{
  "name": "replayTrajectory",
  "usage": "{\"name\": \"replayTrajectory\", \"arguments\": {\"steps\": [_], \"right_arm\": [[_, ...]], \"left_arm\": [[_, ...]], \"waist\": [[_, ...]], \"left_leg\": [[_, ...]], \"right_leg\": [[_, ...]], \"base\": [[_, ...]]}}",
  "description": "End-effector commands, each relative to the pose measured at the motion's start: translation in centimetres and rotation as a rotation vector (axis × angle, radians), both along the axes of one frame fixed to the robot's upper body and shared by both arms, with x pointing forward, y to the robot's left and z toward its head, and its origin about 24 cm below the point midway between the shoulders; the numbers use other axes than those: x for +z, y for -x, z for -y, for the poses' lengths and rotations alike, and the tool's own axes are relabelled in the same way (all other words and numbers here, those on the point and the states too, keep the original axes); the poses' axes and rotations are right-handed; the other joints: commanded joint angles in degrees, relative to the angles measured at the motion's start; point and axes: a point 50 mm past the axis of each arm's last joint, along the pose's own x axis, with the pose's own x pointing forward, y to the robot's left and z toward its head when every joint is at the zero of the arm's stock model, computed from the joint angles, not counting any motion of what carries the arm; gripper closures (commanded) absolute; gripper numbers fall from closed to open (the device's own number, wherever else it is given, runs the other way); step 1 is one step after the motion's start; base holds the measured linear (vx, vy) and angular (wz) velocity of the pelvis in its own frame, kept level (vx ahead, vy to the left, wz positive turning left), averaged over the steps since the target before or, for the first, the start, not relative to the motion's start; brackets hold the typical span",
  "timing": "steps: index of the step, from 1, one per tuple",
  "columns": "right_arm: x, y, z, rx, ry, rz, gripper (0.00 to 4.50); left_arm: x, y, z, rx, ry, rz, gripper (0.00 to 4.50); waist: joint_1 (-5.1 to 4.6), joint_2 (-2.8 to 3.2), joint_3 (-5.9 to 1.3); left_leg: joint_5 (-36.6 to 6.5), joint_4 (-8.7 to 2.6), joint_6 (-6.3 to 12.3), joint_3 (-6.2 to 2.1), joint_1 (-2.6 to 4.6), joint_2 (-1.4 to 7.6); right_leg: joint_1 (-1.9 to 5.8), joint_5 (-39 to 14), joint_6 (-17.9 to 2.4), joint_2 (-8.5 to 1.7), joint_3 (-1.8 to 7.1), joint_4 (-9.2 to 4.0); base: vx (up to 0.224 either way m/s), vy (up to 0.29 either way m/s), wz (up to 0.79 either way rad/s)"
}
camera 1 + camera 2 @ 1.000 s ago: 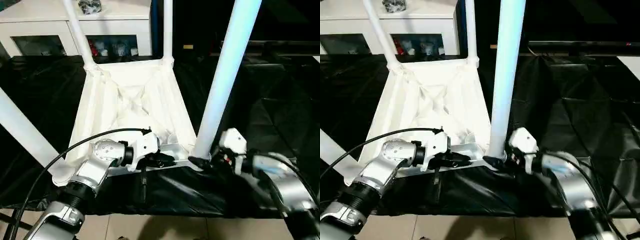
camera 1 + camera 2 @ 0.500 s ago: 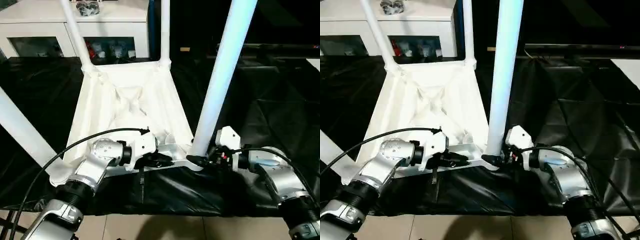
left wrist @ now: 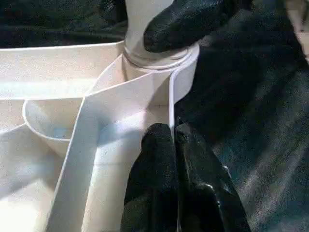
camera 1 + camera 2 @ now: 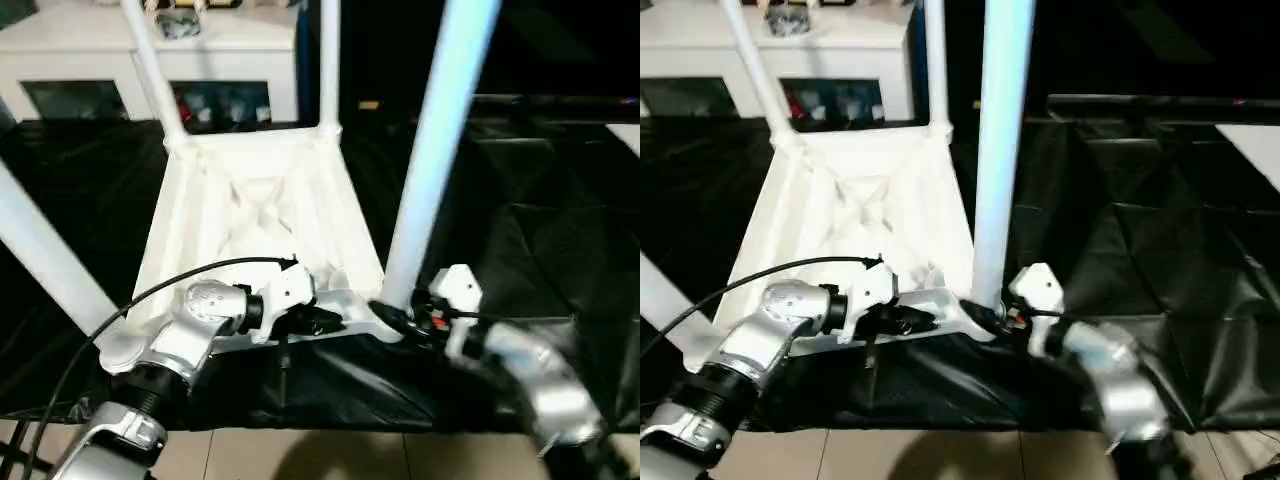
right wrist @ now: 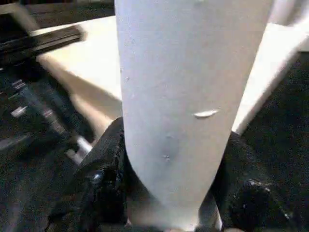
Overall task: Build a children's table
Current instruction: Rotate leg to tighten
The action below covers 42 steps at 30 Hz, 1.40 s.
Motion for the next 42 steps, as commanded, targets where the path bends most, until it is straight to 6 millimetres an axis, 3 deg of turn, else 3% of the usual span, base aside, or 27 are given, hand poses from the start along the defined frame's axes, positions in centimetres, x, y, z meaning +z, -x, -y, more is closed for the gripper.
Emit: {"name": "replayTrajectory", "arguments": {"steps": [1,3,4,5,6,7,8,9,10,11,12,13,14,15,16,17,19,22,23,24,25,26,28,32,34,36,42], "right_arm": [[-2.0,0.7,-2.4,-0.063,0.019,-0.108,2.53],[-2.6,0.5,-4.3,-0.205,-0.014,-0.148,2.54],[-2.6,0.4,-5.0,-0.245,-0.007,-0.145,2.54],[-2.5,0.0,-5.9,-0.302,0.005,-0.139,2.54],[-2.5,-0.4,-6.4,-0.351,0.014,-0.142,2.54],[-2.4,-0.6,-6.6,-0.374,0.018,-0.141,2.54],[-2.3,-0.9,-6.8,-0.402,0.024,-0.138,2.54],[-1.9,-1.4,-7.3,-0.422,0.016,-0.125,2.54],[-1.6,-1.5,-7.6,-0.421,0.006,-0.116,2.54],[-1.6,-1.5,-7.6,-0.421,0.006,-0.116,2.19],[-1.0,-1.8,-7.9,-0.418,-0.024,-0.086,1.98],[-0.8,-1.9,-8.0,-0.418,-0.037,-0.075,1.84],[-0.6,-1.9,-8.0,-0.423,-0.056,-0.069,1.78],[-0.5,-1.9,-8.0,-0.423,-0.062,-0.069,1.78],[-0.4,-2.0,-8.0,-0.423,-0.068,-0.068,1.56],[-0.3,-2.0,-7.8,-0.412,-0.065,-0.059,1.42],[-0.2,-2.0,-7.4,-0.409,-0.056,-0.045,1.30],[0.0,-2.1,-6.6,-0.417,-0.032,-0.022,1.03],[0.3,-1.9,-4.9,-0.395,0.007,0.019,1.03],[0.4,-1.6,-4.1,-0.366,0.017,0.031,1.03],[0.6,-1.4,-3.4,-0.342,0.025,0.039,1.03],[1.0,-0.7,-1.9,-0.278,0.023,0.056,1.03],[1.4,-0.3,-1.0,-0.235,0.020,0.066,1.03],[3.4,2.0,2.9,-0.013,0.016,0.095,1.03],[3.8,2.4,4.2,0.008,0.020,0.088,1.03],[4.2,2.6,5.8,0.010,0.039,0.084,1.03],[6.7,2.7,10.9,-0.093,0.087,0.108,1.03]], "left_arm": [[-2.1,1.3,2.3,-0.010,-0.043,-0.065,4.50],[-2.2,1.3,3.7,0.026,-0.035,-0.057,4.50],[-2.1,1.3,4.2,0.034,-0.034,-0.054,4.50],[-1.9,1.2,4.8,0.045,-0.038,-0.042,4.50],[-1.8,1.1,5.1,0.052,-0.041,-0.034,4.50],[-1.7,1.1,5.2,0.052,-0.041,-0.032,4.50],[-1.6,1.0,5.4,0.053,-0.041,-0.029,4.50],[-1.4,0.9,5.5,0.052,-0.041,-0.025,4.50],[-1.3,0.9,5.5,0.051,-0.042,-0.022,4.50],[-1.3,0.9,5.5,0.051,-0.042,-0.022,4.50],[-1.2,0.9,5.4,0.043,-0.048,-0.016,4.50],[-1.2,0.9,5.2,0.040,-0.051,-0.014,4.50],[-1.2,0.9,5.0,0.039,-0.055,-0.013,4.50],[-1.2,0.9,4.9,0.039,-0.057,-0.012,4.50],[-1.2,1.0,4.6,0.039,-0.060,-0.011,4.50],[-1.1,0.9,4.1,0.032,-0.063,-0.010,4.50],[-1.1,0.9,3.7,0.026,-0.069,-0.004,4.50],[-1.0,0.9,3.1,0.003,-0.070,0.011,4.50],[-1.0,0.7,1.9,-0.015,-0.083,0.026,4.50],[-1.0,0.7,1.5,-0.029,-0.093,0.033,4.50],[-1.0,0.7,1.2,-0.040,-0.102,0.038,4.50],[-1.0,0.6,0.5,-0.062,-0.115,0.043,4.50],[-1.0,0.6,0.2,-0.078,-0.123,0.046,4.50],[-0.8,0.6,-0.4,-0.159,-0.107,0.031,4.50],[-0.7,0.5,-0.5,-0.177,-0.105,0.035,4.50],[-0.7,0.5,-0.6,-0.203,-0.103,0.033,4.50],[-0.2,0.1,-0.6,-0.292,-0.073,0.036,4.50]], "waist": [[-0.51,0.02,-0.69],[-1.46,0.43,0.04],[-1.90,0.74,0.66],[-2.73,1.44,1.27],[-3.63,2.36,2.32],[-3.11,3.15,2.71],[1.18,4.72,2.30],[1.55,2.62,2.03],[1.06,-0.28,1.59],[0.47,-2.33,0.85],[0.32,-1.82,2.82],[0.68,-0.13,2.75],[0.11,0.89,1.65],[-0.33,1.39,1.18],[-0.59,2.22,1.54],[-0.70,2.23,1.23],[-0.83,1.70,2.05],[-0.53,1.53,1.46],[-0.30,1.04,0.76],[0.14,0.97,0.11],[0.23,0.49,-0.38],[0.48,0.90,-0.52],[1.12,0.66,-1.13],[1.79,0.99,-2.16],[1.66,0.78,-2.16],[1.55,1.31,-2.40],[1.83,0.73,-2.28]], "left_leg": [[-29.4,-4.45,-0.97,-0.24,0.60,-0.25],[-34.1,-4.75,-1.70,-1.13,1.09,-0.64],[-35.9,-5.27,-1.75,-1.58,0.86,-0.62],[-41.1,-6.00,-1.86,-2.25,1.39,-0.33],[-47.9,-7.74,-1.61,-3.10,1.49,0.46],[-51.7,-10.39,-1.49,-2.86,-0.68,1.66],[-57.0,-13.53,-2.81,-0.86,-5.89,2.45],[-50.5,-13.30,-1.53,1.05,-2.71,1.99],[-41.4,-7.74,-2.30,0.39,1.89,0.32],[-28.3,0.29,-1.86,0.12,6.53,-2.08],[-9.8,4.18,2.19,-3.00,2.12,-3.39],[-8.1,-1.62,-0.25,-4.74,-2.67,-1.19],[-14.1,-4.37,-2.75,-4.53,-2.00,-0.94],[-16.2,-4.62,-3.07,-4.56,-1.62,-0.96],[-25.5,-5.23,-1.77,-3.62,0.52,-0.47],[-26.5,-5.20,-1.61,-3.43,0.61,-0.40],[-30.3,-5.81,-1.85,-3.24,-0.20,-0.45],[-27.3,-5.87,-1.57,-3.10,-0.24,-0.30],[-21.6,-5.77,-0.66,-2.75,-0.55,-0.29],[-15.5,-5.17,0.89,-2.14,-0.22,-0.13],[-13.9,-4.81,1.75,-1.83,0.09,-0.04],[-11.8,-4.20,2.87,-1.25,0.31,0.10],[-4.3,-3.49,5.06,-0.58,-0.91,0.06],[-2.9,-2.72,6.17,-0.44,-0.67,0.27],[-2.0,-2.58,7.25,-0.32,-1.07,0.00],[-2.9,-2.48,7.38,-0.32,-0.94,0.20],[-9.2,-2.74,5.88,0.43,-0.39,0.56]], "right_leg": [[0.14,-37.7,-4.3,-1.27,0.49,-6.75],[-0.11,-43.0,-1.0,-1.13,-0.88,-8.39],[0.00,-43.1,-0.5,-0.95,-1.44,-8.59],[0.33,-42.3,-0.2,-0.38,-3.09,-9.55],[1.85,-37.9,-0.4,0.69,-5.68,-9.42],[4.44,-31.9,-1.9,1.23,-5.98,-5.48],[8.80,-12.4,-4.0,0.35,-4.19,4.64],[6.34,-19.8,-2.4,0.78,0.04,6.59],[1.89,-39.7,0.6,-1.25,2.46,-0.14],[-3.10,-55.0,1.1,-3.38,1.71,-7.39],[-1.09,-68.0,-2.2,-7.93,4.47,-10.63],[4.23,-53.4,-4.3,-7.26,2.14,-6.62],[3.26,-30.3,-6.3,-2.06,0.24,-3.66],[3.18,-21.4,-7.3,-1.20,0.23,-2.68],[1.78,-17.6,-10.3,-1.23,0.91,-3.68],[1.95,-18.7,-10.7,-1.45,1.23,-3.96],[1.71,-26.5,-9.2,-1.62,1.69,-4.75],[1.81,-26.0,-8.1,-2.14,2.12,-5.04],[2.57,-19.9,-8.8,-2.00,2.07,-4.71],[2.55,-11.8,-10.0,-1.75,2.16,-4.28],[2.59,-9.7,-10.9,-1.70,2.12,-4.27],[2.31,-4.6,-13.1,-1.68,2.31,-3.69],[3.76,6.1,-14.1,-1.75,1.79,-2.43],[4.33,10.6,-14.3,-1.59,1.77,-1.89],[4.38,13.0,-14.8,-1.36,1.58,-1.71],[4.04,9.7,-15.4,-1.67,1.36,-1.85],[3.76,-2.8,-16.0,-1.87,1.48,-2.85]], "base": [[-0.073,0.017,-0.05],[-0.076,0.023,-0.07],[-0.071,0.034,-0.11],[-0.071,0.034,-0.11],[-0.083,0.037,-0.09],[-0.134,0.043,-0.03],[-0.134,0.043,-0.03],[-0.119,-0.005,0.17],[-0.002,-0.103,0.08],[-0.002,-0.103,0.08],[0.046,-0.026,-0.46],[0.031,0.106,-0.51],[0.031,0.106,-0.51],[-0.007,0.064,-0.04],[-0.023,0.000,0.18],[-0.023,0.000,0.18],[0.000,0.000,0.00],[0.000,0.000,0.00],[0.000,0.000,0.00],[0.055,-0.017,0.07],[0.082,-0.031,0.19],[0.082,-0.031,0.19],[0.083,-0.032,0.04],[0.060,-0.009,-0.02],[0.000,0.000,0.00],[0.000,0.000,0.00],[0.000,0.000,0.00]]}}
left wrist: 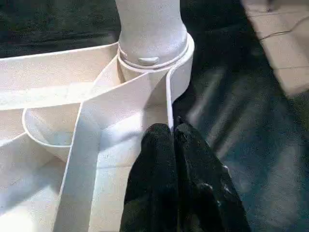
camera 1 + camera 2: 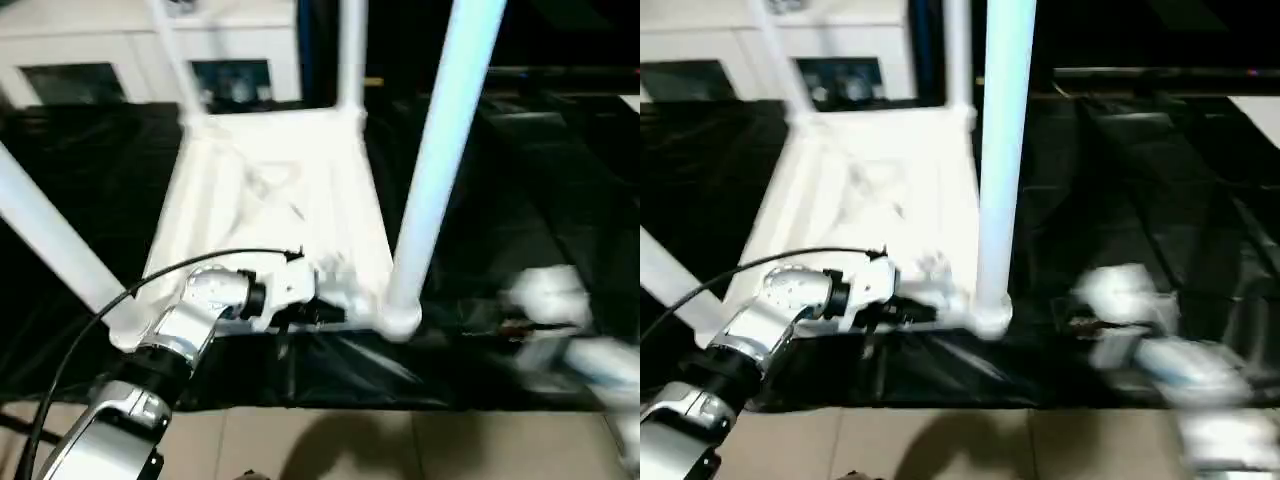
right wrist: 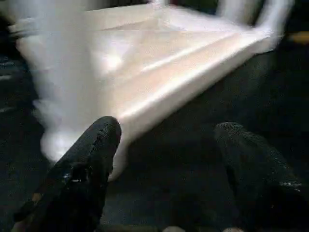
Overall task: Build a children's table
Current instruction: Rotate leg to tighten
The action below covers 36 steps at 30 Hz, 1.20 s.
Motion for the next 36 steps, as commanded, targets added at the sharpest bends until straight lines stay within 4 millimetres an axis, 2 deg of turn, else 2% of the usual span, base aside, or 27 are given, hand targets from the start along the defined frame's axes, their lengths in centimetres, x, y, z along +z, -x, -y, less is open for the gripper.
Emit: {"name": "replayTrajectory", "arguments": {"steps": [1,2,3,5,6,7,8,10,11,12,13,15,16,18,19,20,23,24,26,27,29,30,32,33,34,35,36], "right_arm": [[0.5,0.0,0.3,-0.008,-0.031,0.008,1.03],[0.7,-0.1,0.6,-0.035,-0.033,0.015,1.03],[0.9,-0.3,1.1,-0.089,-0.046,0.019,1.03],[0.9,-0.4,1.1,-0.112,-0.059,0.013,1.03],[0.7,-0.8,1.2,-0.186,-0.048,0.012,1.03],[0.3,-1.5,1.3,-0.292,-0.070,0.013,0.82],[0.0,-2.0,1.1,-0.386,-0.080,0.032,0.65],[0.0,-2.2,0.0,-0.460,-0.118,0.071,0.65],[0.0,-2.2,0.0,-0.460,-0.118,0.071,0.65],[0.0,-1.9,-1.0,-0.450,-0.135,0.093,0.50],[-0.1,-1.9,-1.1,-0.465,-0.141,0.094,0.33],[-0.4,-1.7,-1.4,-0.534,-0.166,0.093,0.16],[-0.5,-1.4,-2.0,-0.523,-0.175,0.092,0.16],[-1.2,-0.5,-4.2,-0.468,-0.207,0.045,0.08],[-1.2,-0.5,-4.2,-0.468,-0.207,0.045,0.02],[-1.9,0.2,-5.3,-0.409,-0.201,-0.014,0.00],[-2.5,0.9,-6.3,-0.342,-0.200,-0.065,0.00],[-3.2,1.8,-6.8,-0.249,-0.187,-0.121,0.00],[-3.4,2.0,-7.0,-0.212,-0.185,-0.142,0.00],[-3.5,2.3,-7.3,-0.164,-0.185,-0.159,0.00],[-3.7,2.7,-7.6,-0.103,-0.173,-0.175,0.00],[-3.9,2.8,-7.9,-0.077,-0.165,-0.180,0.00],[-3.9,2.9,-8.1,-0.070,-0.160,-0.182,0.00],[-4.3,2.9,-7.8,-0.084,-0.131,-0.183,0.00],[-4.6,2.7,-7.2,-0.122,-0.106,-0.180,0.00],[-4.6,2.6,-7.2,-0.122,-0.106,-0.180,0.00],[-4.4,2.3,-6.4,-0.167,-0.109,-0.159,0.00]], "left_arm": [[-1.4,0.8,0.1,-0.074,-0.079,-0.056,4.50],[-1.3,0.7,0.1,-0.074,-0.068,-0.053,4.50],[-1.1,0.6,0.1,-0.074,-0.040,-0.041,4.50],[-0.9,0.5,0.2,-0.069,-0.018,-0.019,4.50],[-0.7,0.4,0.0,-0.048,0.007,-0.014,4.50],[-0.2,0.1,-0.2,0.010,0.049,0.019,4.23],[0.4,-0.4,-0.8,0.103,0.105,0.044,3.96],[1.9,-1.1,-1.8,0.319,0.266,0.088,3.96],[1.9,-1.1,-1.8,0.319,0.266,0.088,3.96],[2.2,-1.0,-2.8,0.443,0.342,0.102,3.90],[2.2,-1.0,-2.9,0.475,0.351,0.110,3.69],[2.1,-0.8,-3.8,0.606,0.383,0.144,3.53],[1.7,-0.4,-4.4,0.740,0.375,0.141,3.53],[0.9,0.7,-6.1,1.026,0.385,0.110,3.51],[0.9,0.7,-6.1,1.026,0.385,0.109,3.37],[0.9,1.9,-6.5,1.099,0.478,0.110,3.23],[0.8,3.3,-6.8,1.169,0.504,0.130,3.10],[0.2,5.1,-7.2,1.277,0.498,0.144,2.96],[0.0,5.7,-7.4,1.325,0.503,0.142,2.81],[0.1,6.1,-7.6,1.365,0.508,0.147,2.75],[0.3,6.9,-7.4,1.397,0.478,0.177,2.48],[0.5,7.2,-7.4,1.400,0.459,0.191,2.38],[0.6,7.3,-7.4,1.403,0.457,0.194,2.38],[0.7,7.3,-7.2,1.394,0.442,0.199,2.38],[1.0,7.3,-7.2,1.388,0.426,0.215,2.38],[1.0,7.3,-7.2,1.388,0.426,0.215,2.38],[1.2,7.4,-7.4,1.384,0.410,0.231,2.38]], "waist": [[0.09,-1.27,-3.13],[0.11,-1.19,-3.15],[0.11,-1.62,-3.24],[0.05,-1.58,-3.32],[0.02,-2.13,-3.47],[-0.03,-2.73,-3.49],[-0.14,-2.53,-3.51],[-0.12,-2.24,-3.96],[-0.24,-2.58,-3.66],[-0.12,-2.61,-3.65],[-0.12,-2.97,-3.53],[-0.11,-2.82,-3.38],[-0.18,-2.88,-3.41],[-0.39,-3.70,-3.22],[-0.24,-3.29,-3.26],[-0.30,-3.57,-3.15],[-0.27,-3.66,-2.93],[-0.09,-4.52,-2.79],[-0.02,-4.78,-2.37],[0.04,-5.77,-2.36],[0.30,-5.15,-2.38],[0.47,-5.87,-2.18],[0.47,-5.87,-2.26],[0.48,-6.11,-2.24],[0.57,-5.71,-2.21],[0.57,-5.71,-2.21],[0.71,-4.97,-2.32]], "left_leg": [[-8.5,-2.98,5.86,0.47,0.32,0.75],[-8.6,-3.00,5.79,0.47,0.31,0.77],[-7.8,-2.98,5.65,0.37,0.28,0.78],[-7.1,-2.81,5.82,0.40,0.23,0.73],[-6.4,-2.73,6.00,0.44,0.19,0.76],[-5.6,-2.69,6.08,0.49,0.06,0.66],[-3.9,-2.75,5.58,0.45,-0.04,0.50],[-2.7,-2.41,5.11,0.43,0.16,0.72],[-3.0,-2.29,5.60,0.59,-0.22,0.62],[-4.2,-2.32,5.74,0.58,-0.25,0.68],[-4.7,-2.38,5.77,0.65,-0.18,0.70],[-5.1,-2.53,5.68,0.58,-0.21,0.80],[-5.2,-2.55,5.44,0.57,-0.17,1.03],[-5.2,-2.57,5.72,0.68,-0.44,1.02],[-5.1,-2.58,5.61,0.55,-0.35,0.99],[-5.9,-2.74,5.21,0.60,-0.28,0.96],[-8.6,-3.13,3.62,0.44,-0.28,1.21],[-9.8,-3.38,2.81,0.30,-0.30,1.49],[-11.8,-3.48,2.82,0.42,-0.40,1.39],[-12.9,-3.47,2.84,0.44,-0.51,1.20],[-14.0,-3.70,2.26,0.25,-0.30,1.41],[-15.0,-3.89,1.67,0.12,-0.44,1.52],[-15.4,-3.93,0.85,0.02,-0.26,1.46],[-15.3,-3.92,0.62,-0.02,-0.27,1.41],[-15.2,-4.01,0.19,-0.14,-0.33,1.33],[-15.2,-4.01,0.19,-0.14,-0.33,1.33],[-15.2,-3.97,-0.22,-0.25,-0.18,1.24]], "right_leg": [[2.64,-1.4,-15.3,-1.99,1.51,-3.61],[2.65,-2.3,-15.2,-2.06,1.47,-3.65],[2.66,-2.9,-14.8,-2.06,1.50,-3.47],[2.55,-1.9,-14.7,-1.99,1.50,-3.41],[2.59,-0.9,-14.6,-1.97,1.49,-3.28],[2.62,-0.3,-14.5,-1.88,1.49,-3.05],[2.30,0.1,-14.2,-1.87,1.41,-2.82],[2.19,2.3,-14.2,-2.00,1.48,-2.27],[2.04,3.2,-14.6,-1.80,1.46,-2.31],[2.06,1.6,-14.5,-1.89,1.42,-2.35],[1.92,0.7,-14.1,-1.77,1.42,-2.52],[1.80,-0.5,-12.8,-1.62,1.40,-2.58],[1.82,-0.1,-12.6,-1.62,1.43,-2.42],[1.92,-0.8,-11.2,-1.50,1.38,-2.65],[1.85,-1.1,-11.2,-1.53,1.39,-2.54],[1.58,-2.6,-10.8,-1.35,1.44,-2.96],[1.52,-3.8,-10.1,-1.31,1.50,-3.30],[1.61,-4.3,-9.4,-1.38,1.52,-3.30],[1.59,-6.0,-8.4,-1.33,1.58,-3.72],[1.49,-8.5,-7.2,-1.36,1.66,-4.01],[1.29,-10.6,-6.4,-1.56,1.72,-4.16],[1.23,-12.5,-5.2,-1.56,1.69,-4.42],[1.01,-13.1,-4.6,-1.48,1.73,-4.41],[0.97,-11.8,-4.5,-1.36,1.72,-4.32],[1.01,-11.1,-4.4,-1.31,1.66,-4.23],[1.01,-11.1,-4.4,-1.31,1.66,-4.23],[1.00,-9.1,-4.9,-1.29,1.71,-3.97]], "base": [[0.000,0.000,0.00],[0.000,0.000,0.00],[0.000,0.000,0.00],[0.000,0.000,0.00],[0.000,0.000,0.00],[0.000,0.000,0.00],[0.000,0.000,0.00],[0.000,0.000,0.00],[0.000,0.000,0.00],[0.000,0.000,0.00],[0.000,0.000,0.00],[0.000,0.000,0.00],[0.000,0.000,0.00],[0.000,0.000,0.00],[0.000,0.000,0.00],[0.000,0.000,0.00],[0.000,0.000,0.00],[0.000,0.000,0.00],[0.000,0.000,0.00],[0.000,0.000,0.00],[0.000,0.000,0.00],[0.000,0.000,0.00],[0.000,0.000,0.00],[0.000,0.000,0.00],[0.000,0.000,0.00],[0.000,0.000,0.00],[0.000,0.000,0.00]]}}
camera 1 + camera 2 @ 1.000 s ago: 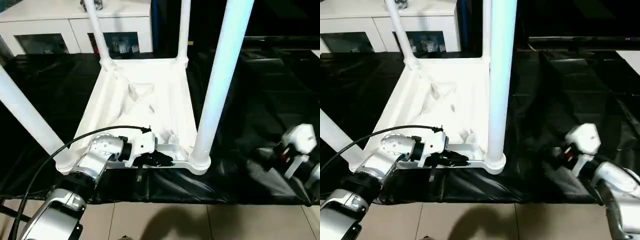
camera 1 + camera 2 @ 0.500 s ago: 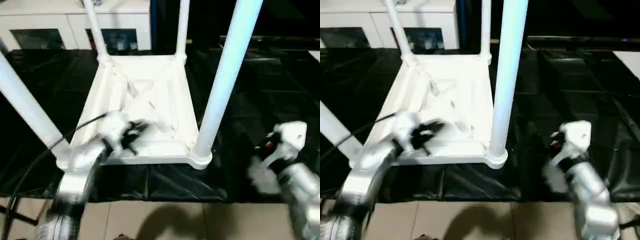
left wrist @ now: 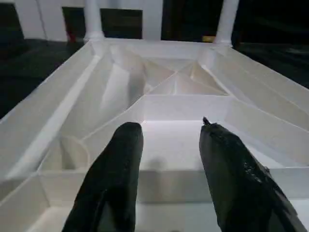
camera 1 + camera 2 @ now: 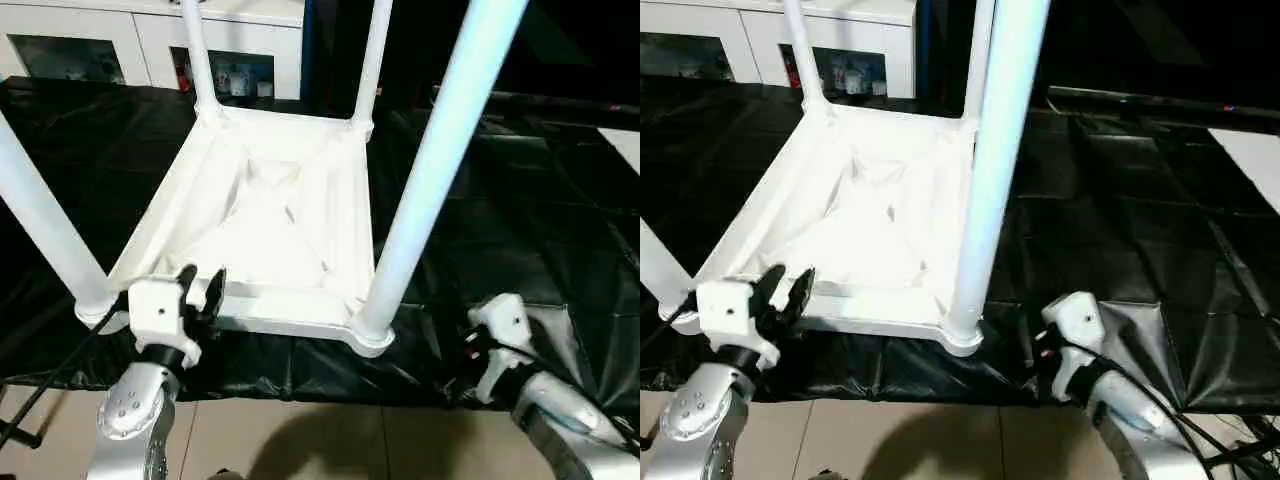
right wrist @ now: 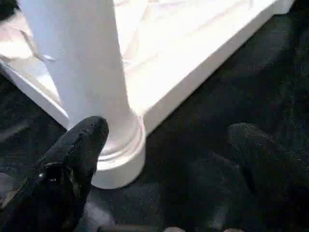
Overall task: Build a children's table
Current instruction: Rotate leg to tighten
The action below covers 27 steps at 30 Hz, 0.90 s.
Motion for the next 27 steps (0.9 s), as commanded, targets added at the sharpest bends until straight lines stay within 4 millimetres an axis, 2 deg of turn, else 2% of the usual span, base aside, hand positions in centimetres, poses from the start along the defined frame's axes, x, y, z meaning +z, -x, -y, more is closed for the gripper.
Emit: {"name": "replayTrajectory", "arguments": {"steps": [1,2,3,4,6,8,9,10,11,12,13,14,15,16,17,18,19,20,21,22,23,24,25,26,27], "right_arm": [[0.4,-0.4,1.5,-0.067,0.018,0.031,0.00],[0.8,-0.4,1.8,-0.055,-0.005,0.046,0.00],[0.8,-0.4,1.8,-0.055,-0.005,0.046,0.00],[1.2,0.5,2.1,0.052,-0.003,0.050,0.00],[2.0,1.8,2.5,0.167,-0.022,0.036,0.00],[2.2,2.1,2.6,0.192,-0.024,0.032,0.00],[2.4,2.3,2.7,0.213,-0.021,0.028,0.00],[2.6,2.4,2.8,0.226,-0.018,0.026,0.00],[2.7,2.5,2.9,0.240,-0.012,0.020,0.00],[2.8,2.5,3.0,0.251,-0.002,0.020,0.00],[2.8,2.3,3.1,0.244,0.012,0.024,0.00],[2.8,2.3,3.1,0.242,0.012,0.024,0.00],[2.8,2.2,3.1,0.238,0.013,0.026,0.00],[2.2,1.8,2.8,0.202,0.024,-0.004,0.00],[2.1,1.8,2.6,0.197,0.022,-0.003,0.00],[2.0,1.7,2.4,0.196,0.017,0.001,0.00],[1.9,1.7,2.1,0.200,0.014,0.004,0.00],[1.9,1.7,1.7,0.208,0.005,0.009,0.00],[2.0,1.6,1.6,0.213,-0.001,0.010,0.00],[2.1,1.6,1.3,0.229,-0.008,0.018,0.00],[2.2,1.6,1.1,0.240,-0.013,0.023,0.00],[2.3,1.6,0.9,0.262,-0.024,0.026,0.00],[2.4,1.6,0.8,0.266,-0.028,0.026,0.00],[2.6,1.5,0.7,0.284,-0.042,0.028,0.00],[2.7,1.5,0.8,0.295,-0.051,0.028,0.00]], "left_arm": [[0.3,0.2,0.0,-0.005,-0.032,-0.007,2.38],[0.3,0.2,-0.1,-0.012,-0.035,-0.012,2.38],[0.3,0.2,-0.1,-0.012,-0.035,-0.012,2.38],[0.4,0.3,-0.1,-0.023,-0.033,-0.023,2.38],[0.6,0.5,-0.3,-0.059,-0.005,-0.038,2.38],[0.6,0.6,-0.4,-0.074,-0.014,-0.037,2.38],[0.6,0.8,-0.7,-0.079,-0.022,-0.043,2.38],[0.6,0.9,-0.9,-0.081,-0.027,-0.048,2.38],[0.6,1.1,-1.2,-0.076,-0.027,-0.053,2.38],[0.6,1.4,-1.6,-0.065,-0.035,-0.063,2.38],[0.7,1.9,-1.9,-0.046,-0.045,-0.071,2.38],[0.7,1.9,-1.9,-0.043,-0.047,-0.072,2.38],[0.7,2.0,-2.0,-0.039,-0.050,-0.074,2.38],[0.8,2.3,-1.9,-0.026,-0.046,-0.080,2.38],[0.7,2.3,-2.0,-0.008,-0.046,-0.084,2.38],[0.6,2.4,-2.1,0.012,-0.045,-0.089,2.38],[0.6,2.4,-2.0,0.017,-0.037,-0.090,2.38],[0.7,2.5,-2.0,0.025,-0.032,-0.086,2.38],[0.7,2.5,-2.0,0.027,-0.030,-0.083,2.38],[0.6,2.6,-2.1,0.046,-0.021,-0.090,2.38],[0.5,2.6,-2.1,0.060,-0.015,-0.097,2.38],[0.3,2.7,-2.5,0.106,-0.027,-0.111,2.38],[0.3,2.7,-2.6,0.117,-0.031,-0.115,2.38],[0.2,2.8,-3.1,0.164,-0.045,-0.119,2.20],[0.2,2.9,-3.6,0.217,-0.057,-0.113,2.10]], "waist": [[0.29,0.77,-2.30],[0.33,1.11,-2.39],[0.38,0.88,-2.38],[0.61,1.63,-2.49],[1.03,1.90,-2.52],[1.57,1.81,-2.51],[1.71,2.27,-2.51],[1.64,2.01,-2.44],[1.68,2.09,-2.42],[1.60,2.07,-2.32],[1.48,1.59,-2.35],[1.48,1.92,-2.23],[1.42,1.78,-2.22],[1.51,1.22,-2.30],[1.51,1.22,-2.30],[1.32,1.53,-2.48],[1.30,1.53,-2.79],[1.36,1.27,-3.87],[1.61,0.96,-5.62],[1.67,0.79,-6.36],[1.71,0.83,-6.87],[1.65,0.88,-5.90],[1.63,1.06,-5.45],[0.75,1.12,-3.77],[-1.17,2.21,-1.40]], "left_leg": [[-15.4,-4.72,0.16,-0.06,0.18,0.90],[-16.0,-4.63,0.01,-0.06,0.25,0.78],[-16.0,-4.60,0.15,-0.15,0.21,0.79],[-14.7,-4.55,0.49,-0.26,0.10,0.63],[-14.2,-4.15,2.00,-0.07,0.19,0.75],[-14.0,-4.13,3.13,-0.03,0.06,0.64],[-14.1,-4.22,3.16,-0.12,0.05,0.66],[-14.5,-4.32,3.17,-0.10,-0.09,0.66],[-15.0,-4.38,3.00,-0.13,-0.04,0.67],[-16.5,-4.50,2.45,-0.12,0.09,0.76],[-16.7,-4.55,2.28,-0.16,0.01,0.83],[-17.0,-4.69,2.15,-0.22,-0.03,0.80],[-17.6,-4.68,2.08,-0.15,0.10,0.80],[-17.4,-4.61,1.83,-0.14,0.36,0.83],[-17.4,-4.61,1.83,-0.14,0.36,0.83],[-8.9,-4.14,2.99,-0.04,-0.69,0.64],[-3.4,-3.56,4.45,0.10,-1.04,0.41],[11.5,-1.77,8.74,0.36,-1.63,-0.37],[29.3,0.67,13.82,0.56,-2.40,-1.80],[35.4,1.54,16.19,0.47,-3.15,-2.78],[38.0,2.05,17.59,0.38,-3.84,-3.50],[17.9,1.49,18.36,0.86,-5.10,-2.86],[5.3,1.12,17.11,0.98,-4.65,-2.15],[-19.6,0.62,10.95,0.71,-2.65,-1.03],[-39.7,1.01,2.47,-0.50,1.53,-0.34]], "right_leg": [[1.43,-8.6,-6.0,-1.26,1.61,-4.80],[1.52,-7.6,-6.3,-1.20,1.60,-4.73],[1.58,-7.2,-6.4,-1.20,1.61,-4.53],[1.77,-5.5,-6.8,-1.25,1.63,-4.26],[1.99,-2.4,-7.5,-1.21,1.73,-4.29],[2.03,-3.5,-7.7,-1.32,1.66,-4.41],[1.98,-4.3,-7.7,-1.36,1.63,-4.40],[2.00,-6.3,-7.4,-1.37,1.57,-4.61],[1.93,-7.8,-7.2,-1.38,1.54,-4.69],[1.73,-11.6,-7.0,-1.40,1.55,-5.03],[1.77,-12.8,-6.8,-1.44,1.53,-5.04],[1.63,-13.9,-6.6,-1.44,1.52,-5.07],[1.47,-15.0,-6.3,-1.36,1.51,-5.27],[1.25,-15.9,-6.0,-1.37,1.63,-5.36],[1.25,-15.9,-6.0,-1.37,1.63,-5.36],[0.91,-5.6,-7.8,-0.84,1.57,-4.78],[0.69,1.0,-9.1,-0.43,1.36,-4.34],[-0.14,18.4,-12.7,0.52,0.58,-2.62],[-1.43,38.5,-15.8,2.00,-0.57,-1.01],[-1.77,46.2,-16.7,2.60,-1.14,-0.58],[-2.08,51.1,-17.2,2.98,-1.46,-0.24],[-3.95,31.9,-18.1,1.00,-1.93,-3.68],[-4.02,16.4,-17.5,0.24,-2.04,-5.05],[-4.47,-20.0,-12.2,-0.59,-3.39,-7.53],[-6.71,-44.5,-0.4,0.82,-8.33,-11.87]], "base": [[0.000,0.000,0.00],[0.000,0.000,0.00],[0.000,0.000,0.00],[0.000,0.000,0.00],[0.000,0.000,0.00],[0.000,0.000,0.00],[0.000,0.000,0.00],[0.000,0.000,0.00],[0.000,0.000,0.00],[0.000,0.000,0.00],[0.000,0.000,0.00],[0.000,0.000,0.00],[0.000,0.000,0.00],[0.000,0.000,0.00],[0.000,0.000,0.00],[0.000,0.000,0.00],[0.000,0.000,0.00],[0.000,0.000,0.00],[0.000,0.000,0.00],[-0.082,-0.009,-0.01],[-0.082,-0.009,-0.01],[-0.148,0.013,0.01],[-0.203,0.055,-0.02],[-0.203,0.055,-0.02],[-0.251,0.068,-0.16]]}}
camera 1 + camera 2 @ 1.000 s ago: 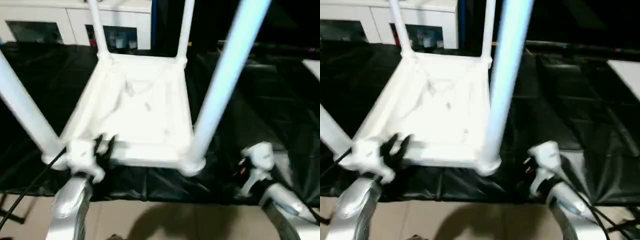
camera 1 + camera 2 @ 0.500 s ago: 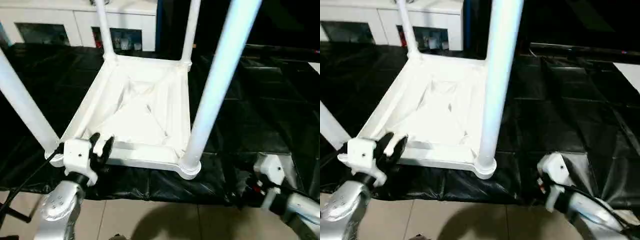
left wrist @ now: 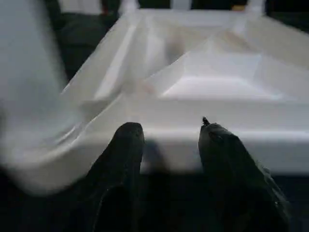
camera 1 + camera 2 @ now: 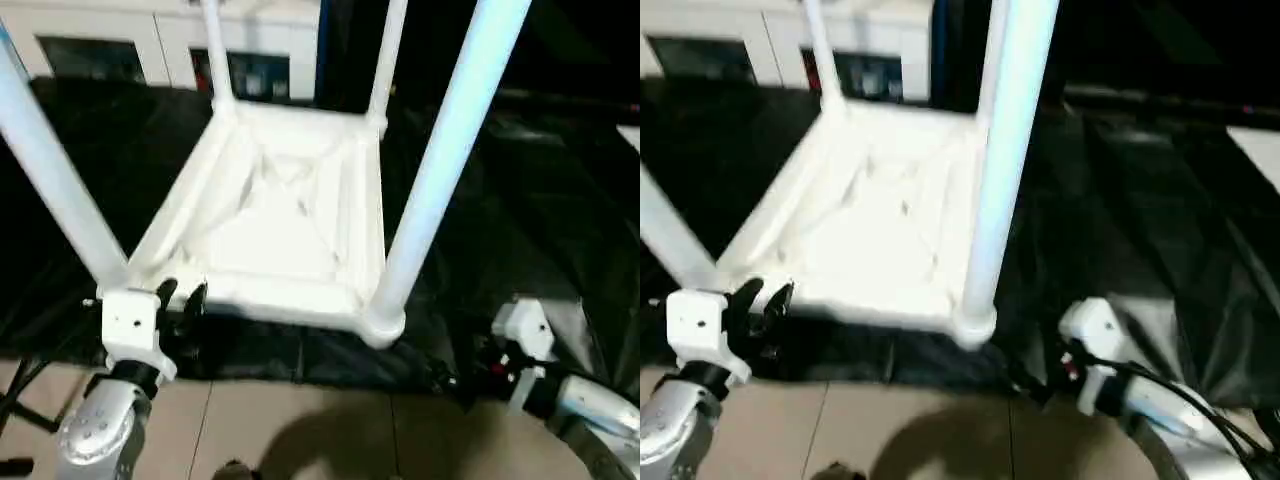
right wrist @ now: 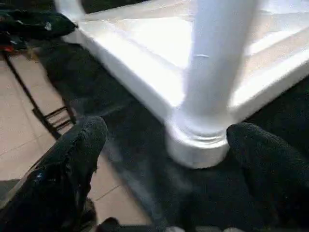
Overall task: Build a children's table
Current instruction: Rotate leg to tighten
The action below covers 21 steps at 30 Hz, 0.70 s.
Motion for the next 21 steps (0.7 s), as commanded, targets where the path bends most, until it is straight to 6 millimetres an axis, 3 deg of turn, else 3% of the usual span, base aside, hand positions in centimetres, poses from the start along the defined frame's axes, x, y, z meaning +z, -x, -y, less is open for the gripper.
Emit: {"name": "replayTrajectory", "arguments": {"steps": [1,2,3,4,5,6,7,8,9,10,11,12,13,14,15,17,18,20,21], "right_arm": [[0.5,0.0,0.0,0.027,-0.013,0.005,0.00],[0.5,0.0,0.0,0.027,-0.013,0.005,0.00],[0.7,-0.3,0.1,0.028,-0.032,0.006,0.00],[0.8,-0.5,0.0,0.033,-0.041,0.008,0.00],[0.9,-0.6,-0.2,0.037,-0.043,0.010,0.00],[0.9,-0.8,-0.4,0.044,-0.046,0.013,0.00],[0.9,-1.1,-0.8,0.050,-0.048,0.022,0.00],[0.9,-1.3,-1.2,0.052,-0.050,0.032,0.00],[0.9,-1.5,-1.5,0.055,-0.055,0.038,0.00],[0.9,-1.7,-1.9,0.059,-0.062,0.043,0.00],[0.8,-2.2,-2.3,0.049,-0.065,0.054,0.00],[0.8,-2.6,-2.7,0.035,-0.067,0.069,0.00],[0.8,-2.9,-2.9,0.024,-0.069,0.079,0.00],[0.7,-3.3,-3.1,-0.002,-0.078,0.080,0.00],[0.6,-3.7,-3.4,-0.026,-0.089,0.080,0.00],[0.3,-4.4,-3.8,-0.075,-0.085,0.086,0.00],[0.3,-4.4,-3.8,-0.075,-0.085,0.086,0.00],[-0.3,-5.2,-4.0,-0.144,-0.068,0.090,0.00],[-0.7,-5.8,-4.4,-0.175,-0.063,0.091,0.00]], "left_arm": [[0.4,0.2,-1.1,0.099,-0.040,0.014,2.04],[0.4,0.2,-1.1,0.099,-0.040,0.014,2.01],[0.9,0.4,-1.7,0.167,-0.059,0.043,1.92],[1.2,0.4,-2.0,0.198,-0.076,0.057,1.82],[1.3,0.4,-2.1,0.212,-0.085,0.066,1.73],[1.5,0.3,-2.3,0.228,-0.097,0.079,1.66],[1.7,0.1,-2.6,0.246,-0.096,0.092,1.63],[1.8,-0.2,-2.8,0.255,-0.087,0.097,1.58],[1.8,-0.5,-2.9,0.252,-0.086,0.093,1.50],[1.8,-0.8,-2.9,0.240,-0.081,0.091,1.39],[1.9,-1.3,-2.8,0.219,-0.078,0.092,1.29],[2.1,-1.9,-2.6,0.183,-0.073,0.101,1.24],[2.3,-2.2,-2.5,0.159,-0.069,0.109,1.17],[2.3,-2.8,-2.4,0.133,-0.080,0.110,1.07],[2.3,-3.4,-2.3,0.103,-0.090,0.108,0.95],[2.5,-4.4,-1.9,0.050,-0.098,0.112,0.78],[2.5,-4.4,-1.9,0.050,-0.098,0.112,0.78],[2.6,-5.7,-1.9,0.040,-0.086,0.108,0.61],[2.6,-6.9,-2.1,0.056,-0.075,0.097,0.49]], "waist": [[-3.05,1.81,0.76],[-0.06,3.41,1.09],[7.74,3.08,1.06],[7.87,1.78,-0.59],[1.55,-6.81,-2.33],[4.39,-2.19,1.81],[4.78,-1.88,2.03],[5.34,-2.12,2.30],[4.90,-1.22,1.39],[5.15,-0.06,0.11],[4.84,0.65,-0.52],[4.32,1.03,-0.56],[3.99,1.19,-1.32],[3.85,0.74,-1.36],[3.59,1.00,-1.39],[2.82,0.27,-1.49],[2.64,0.57,-1.55],[1.87,0.59,-1.88],[1.40,0.28,-2.24]], "left_leg": [[-50.3,-4.40,-2.01,-0.79,7.20,0.00],[-60.3,-14.29,-3.92,-0.11,-3.04,2.89],[-60.0,-13.73,-8.53,7.95,-7.96,-1.03],[-47.2,-11.68,-8.69,8.33,-7.88,0.65],[-15.6,9.54,-6.16,2.11,4.52,0.73],[-2.3,9.02,0.48,-3.11,0.08,-2.30],[-1.5,9.02,0.66,-4.51,-0.25,-2.98],[-2.7,7.59,-0.37,-5.14,0.98,-3.16],[-15.5,1.15,-1.91,-4.38,7.30,-0.92],[-18.6,-1.55,-1.85,-4.40,7.18,-0.06],[-22.1,-4.19,-1.10,-4.82,7.82,1.72],[-22.1,-6.17,-0.21,-4.65,7.33,1.87],[-20.2,-6.87,-0.64,-4.41,7.24,1.66],[-19.8,-7.35,-0.73,-4.34,7.00,1.66],[-21.2,-7.95,-1.82,-4.21,6.71,1.15],[-21.6,-8.33,-2.84,-4.06,6.43,0.92],[-20.9,-8.36,-3.33,-3.97,6.31,0.68],[-18.2,-8.47,-4.47,-4.00,5.74,0.36],[-16.6,-8.28,-4.88,-3.94,5.58,0.20]], "right_leg": [[-1.41,-46.9,3.0,3.73,-9.24,-9.36],[8.26,-33.8,-0.9,2.47,-6.33,10.26],[12.82,-28.4,-3.4,3.66,-4.78,15.16],[14.26,-39.3,-1.6,2.01,0.26,16.22],[1.36,-71.0,6.4,-6.17,4.57,0.33],[3.97,-69.0,-1.3,-7.41,10.87,-5.89],[5.87,-62.7,-4.9,-7.27,10.29,-5.08],[6.62,-56.9,-7.1,-6.45,9.29,-4.11],[4.51,-39.8,-11.7,-1.49,5.79,-0.72],[5.77,-32.9,-12.8,-0.72,5.24,0.38],[6.57,-21.5,-13.2,-0.80,5.12,0.85],[7.79,-15.4,-12.4,-1.14,4.79,0.49],[8.47,-11.5,-10.9,-1.68,4.48,-0.09],[8.70,-9.9,-10.0,-1.78,4.33,-0.47],[8.64,-9.1,-8.6,-1.81,4.21,-0.79],[8.78,-7.7,-7.4,-2.14,4.20,-1.26],[8.62,-7.5,-7.2,-2.17,4.20,-1.20],[8.91,-3.7,-6.1,-2.22,3.92,-1.12],[9.19,-1.2,-6.0,-2.37,3.92,-1.07]], "base": [[-0.033,0.080,-0.22],[-0.033,0.080,-0.22],[0.000,0.054,-0.04],[-0.093,-0.118,0.02],[-0.093,-0.118,0.02],[0.016,-0.104,0.08],[-0.061,0.053,0.30],[-0.061,0.053,0.30],[-0.155,0.040,0.42],[-0.135,0.030,0.40],[-0.135,0.030,0.40],[-0.071,0.082,0.16],[-0.046,0.103,-0.04],[-0.046,0.103,-0.04],[-0.037,0.100,-0.10],[-0.030,0.085,-0.10],[-0.020,0.066,-0.12],[-0.011,0.053,-0.17],[-0.014,0.034,-0.20]]}}
